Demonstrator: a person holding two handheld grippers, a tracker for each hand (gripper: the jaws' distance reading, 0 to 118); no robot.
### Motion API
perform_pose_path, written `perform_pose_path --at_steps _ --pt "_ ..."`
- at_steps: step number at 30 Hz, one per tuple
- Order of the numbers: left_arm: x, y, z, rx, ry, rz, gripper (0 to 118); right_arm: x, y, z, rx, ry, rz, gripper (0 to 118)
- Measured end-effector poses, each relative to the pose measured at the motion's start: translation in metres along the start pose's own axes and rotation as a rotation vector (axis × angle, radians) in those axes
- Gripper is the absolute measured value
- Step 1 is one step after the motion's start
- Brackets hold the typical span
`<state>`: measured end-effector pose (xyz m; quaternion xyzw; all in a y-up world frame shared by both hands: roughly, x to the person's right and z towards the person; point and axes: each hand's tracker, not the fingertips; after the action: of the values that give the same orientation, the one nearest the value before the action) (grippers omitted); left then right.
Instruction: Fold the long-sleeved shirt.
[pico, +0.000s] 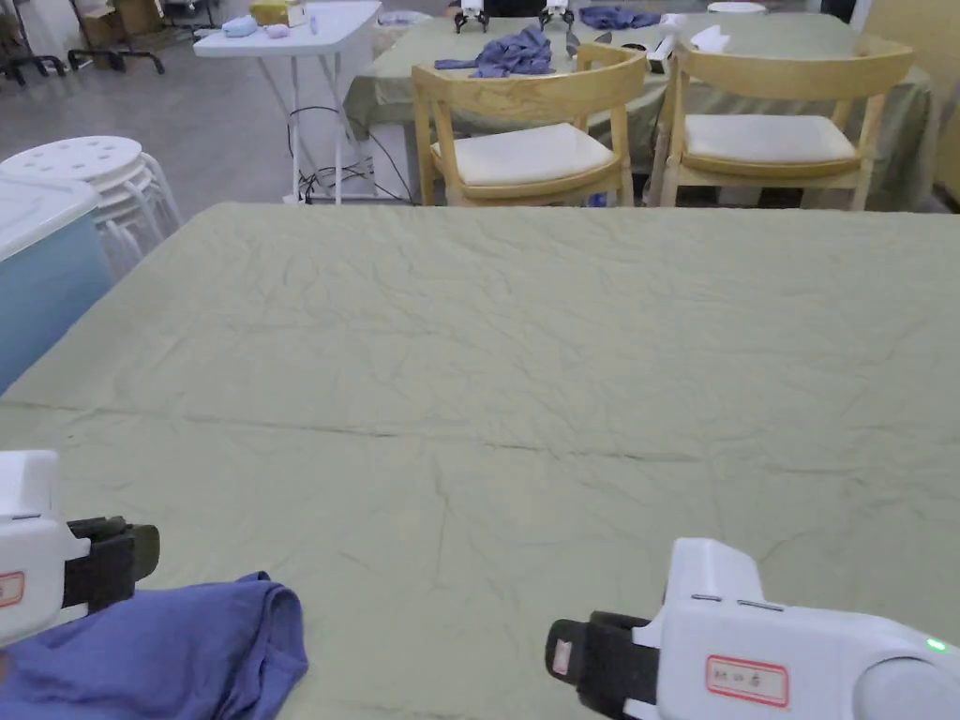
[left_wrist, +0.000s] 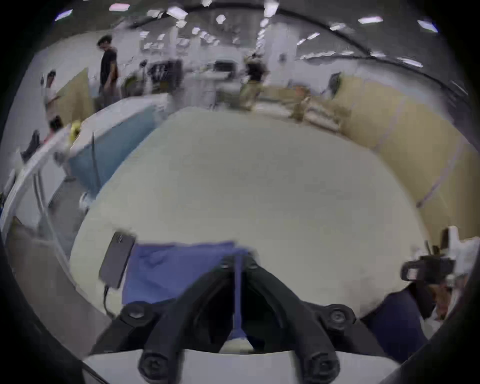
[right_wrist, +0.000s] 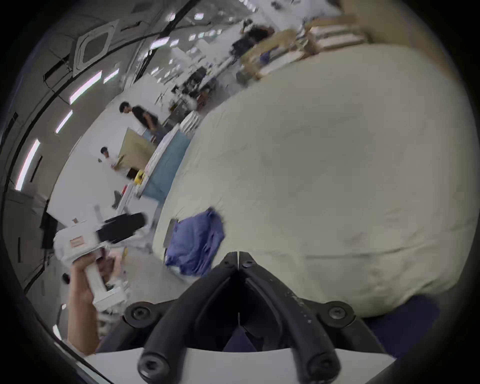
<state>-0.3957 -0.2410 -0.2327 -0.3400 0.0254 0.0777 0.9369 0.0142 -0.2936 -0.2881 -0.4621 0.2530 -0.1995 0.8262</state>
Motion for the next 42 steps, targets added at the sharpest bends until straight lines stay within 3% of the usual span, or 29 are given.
perform_pose_path --at_steps 3,6,9,12,16,24,38,42 --pt "0.050 0.022 0.039 0.243 -0.010 -0.085 2 0.022 0.019 0.075 0.209 -0.127 0.018 2" --pt "0.099 0.032 0.060 0.409 0.007 -0.088 2 0.021 0.026 0.142 0.467 -0.248 0.059 2" --pt "0.150 0.031 0.087 0.517 -0.043 -0.036 2 -0.003 0.023 0.193 0.669 -0.314 0.175 2" --pt "0.186 0.023 0.111 0.584 -0.031 -0.066 2 -0.033 0.014 0.222 0.788 -0.406 0.345 2" --pt "0.208 0.010 0.148 0.679 -0.041 -0.078 2 -0.057 -0.012 0.243 0.900 -0.405 0.489 2" --pt "0.222 -0.016 0.214 0.789 0.014 -0.111 2 -0.064 -0.040 0.252 0.902 -0.342 0.508 2" --pt "0.230 -0.014 0.215 0.772 -0.025 -0.118 2 -0.067 -0.034 0.258 0.914 -0.327 0.532 3" --pt "0.228 -0.015 0.216 0.776 -0.036 -0.113 27 -0.065 -0.031 0.257 0.914 -0.293 0.538 28"
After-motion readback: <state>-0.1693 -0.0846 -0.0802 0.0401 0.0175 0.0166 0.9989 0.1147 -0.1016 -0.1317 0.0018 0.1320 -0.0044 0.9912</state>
